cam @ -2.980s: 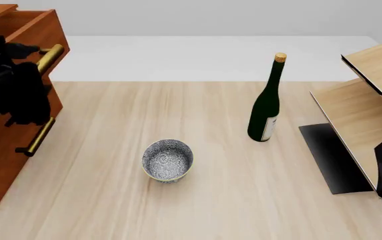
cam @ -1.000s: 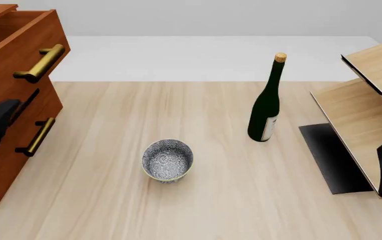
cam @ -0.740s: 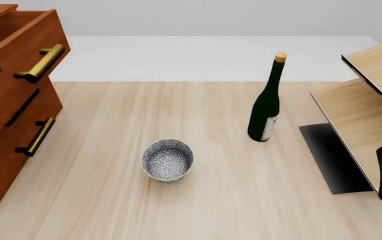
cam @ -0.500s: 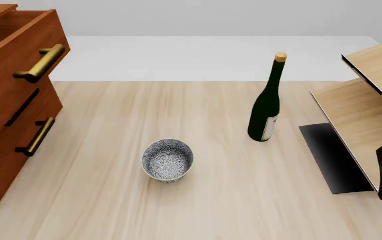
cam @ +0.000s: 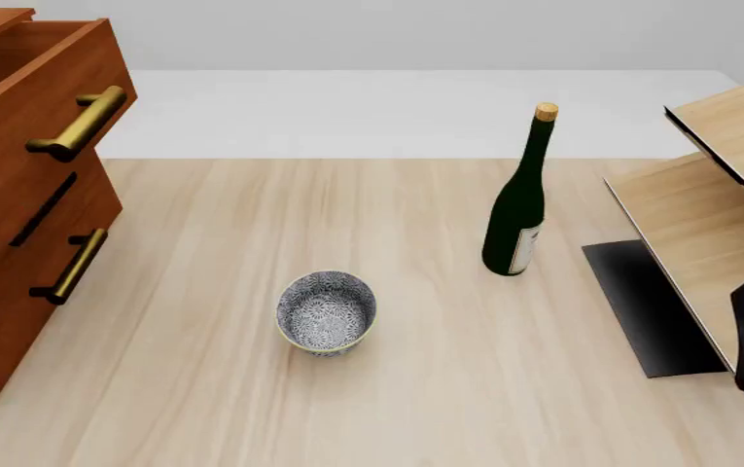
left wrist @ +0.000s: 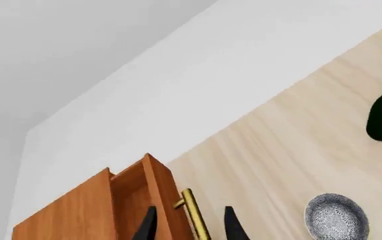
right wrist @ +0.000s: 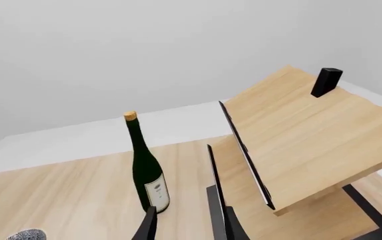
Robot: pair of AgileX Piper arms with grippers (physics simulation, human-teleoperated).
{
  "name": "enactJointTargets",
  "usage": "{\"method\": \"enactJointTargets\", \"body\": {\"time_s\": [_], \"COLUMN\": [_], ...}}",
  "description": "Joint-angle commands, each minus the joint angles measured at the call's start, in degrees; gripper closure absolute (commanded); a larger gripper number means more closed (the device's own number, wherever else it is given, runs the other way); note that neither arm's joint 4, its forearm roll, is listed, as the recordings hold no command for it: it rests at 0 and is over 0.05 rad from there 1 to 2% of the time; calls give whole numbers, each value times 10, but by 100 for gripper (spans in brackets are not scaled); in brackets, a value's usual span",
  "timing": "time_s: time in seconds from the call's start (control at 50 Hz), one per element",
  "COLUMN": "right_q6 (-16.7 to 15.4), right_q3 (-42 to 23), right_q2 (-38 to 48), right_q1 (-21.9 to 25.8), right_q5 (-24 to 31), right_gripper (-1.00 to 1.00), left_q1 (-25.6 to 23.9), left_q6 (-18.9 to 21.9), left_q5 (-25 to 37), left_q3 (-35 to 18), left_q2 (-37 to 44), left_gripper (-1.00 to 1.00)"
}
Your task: Close the bottom drawer of the cabinet and open the top drawer.
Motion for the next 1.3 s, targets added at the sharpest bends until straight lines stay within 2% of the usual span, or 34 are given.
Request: {"method": "enactJointTargets", "body": {"time_s": [0.02,0.08,0.12,0.14,0.16,0.18,0.22,0.26,0.42,0.46,0.5,0.56,0.58,0.6,0.62,0.64,0.76,1.3], "right_q6": [-4,-4,-5,-5,-6,-7,-9,-10,-15,-16,-18,-19,-20,-20,-22,-23,-27,-34], "right_q3": [0,0,1,1,1,1,0,0,0,0,1,1,1,0,1,1,2,1], "right_q2": [-2,-2,1,0,-1,-1,-3,-3,-6,-6,-3,-4,-4,-6,-6,-6,-7,-16], "right_q1": [2,2,2,2,2,2,3,3,4,4,3,3,3,3,3,3,5,6], "right_q5": [2,1,-1,0,0,0,2,2,4,4,2,2,2,4,4,4,5,14], "right_gripper": [-100,-100,-100,-100,-100,-100,-100,-100,-100,-100,-100,-100,-100,-100,-100,-100,-100,-100], "left_q1": [13,32,34,43,38,52,57,53,95,138,115,118,124,138,128,142,151,145], "left_q6": [-129,-146,-177,-160,-189,-197,-184,-210,-195,-146,-188,-190,-202,-182,-205,-190,-195,-245], "left_q5": [72,76,79,74,77,77,70,70,48,37,35,26,26,21,17,17,9,-45], "left_q3": [-35,-36,-38,-31,-35,-29,-17,-4,39,79,91,104,109,119,116,123,135,245], "left_q2": [33,26,27,21,24,22,16,18,3,-10,-6,-10,-8,-9,-10,-11,-11,-19], "left_gripper": [-100,-100,-100,-100,-100,-100,-100,-100,-100,-100,-100,-100,-100,-100,-100,-100,-100,-100]}}
